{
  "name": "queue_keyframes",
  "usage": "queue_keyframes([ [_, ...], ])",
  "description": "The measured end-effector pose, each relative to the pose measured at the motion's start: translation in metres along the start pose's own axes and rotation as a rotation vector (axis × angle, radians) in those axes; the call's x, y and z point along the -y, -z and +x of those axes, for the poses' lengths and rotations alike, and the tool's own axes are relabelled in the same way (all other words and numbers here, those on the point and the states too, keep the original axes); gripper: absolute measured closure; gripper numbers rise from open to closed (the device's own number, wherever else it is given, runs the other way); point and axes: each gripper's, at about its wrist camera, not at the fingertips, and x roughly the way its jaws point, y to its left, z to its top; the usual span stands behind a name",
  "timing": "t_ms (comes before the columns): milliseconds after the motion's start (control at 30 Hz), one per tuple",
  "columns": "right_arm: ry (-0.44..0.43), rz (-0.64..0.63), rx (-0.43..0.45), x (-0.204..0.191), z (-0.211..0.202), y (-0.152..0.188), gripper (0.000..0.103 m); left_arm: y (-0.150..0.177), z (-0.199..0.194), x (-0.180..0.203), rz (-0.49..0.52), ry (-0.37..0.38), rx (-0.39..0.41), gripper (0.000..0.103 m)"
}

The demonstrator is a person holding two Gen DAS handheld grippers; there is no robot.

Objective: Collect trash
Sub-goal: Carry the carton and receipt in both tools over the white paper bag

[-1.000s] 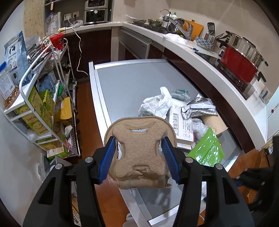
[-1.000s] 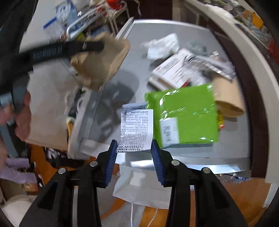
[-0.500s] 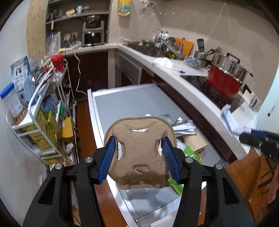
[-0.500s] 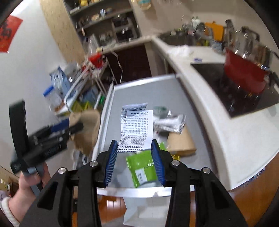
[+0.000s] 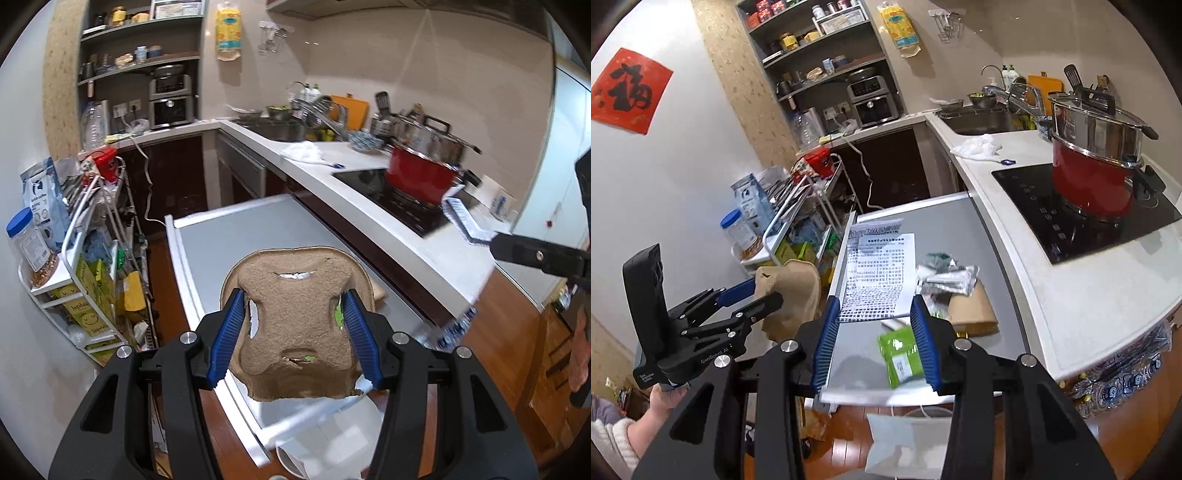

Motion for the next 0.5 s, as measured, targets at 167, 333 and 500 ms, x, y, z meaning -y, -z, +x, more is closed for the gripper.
queue_keyframes([
  [167,0.001,0.023,-0.075,0.011,-0.013,0.029,0.064,0.025,-0.008,0.024,0.052,0.038,-0.055,0.047],
  [333,0.010,0.062,-0.226,0.027,-0.004,0.074,0.064,0.060,-0.001,0.041,0.072,0.110,-0.181,0.047],
  [500,0.036,0.115,-0.447,0.045,0.038,0.142,0.064,0.104,0.025,0.051,0.071,0.190,-0.342,0.047],
])
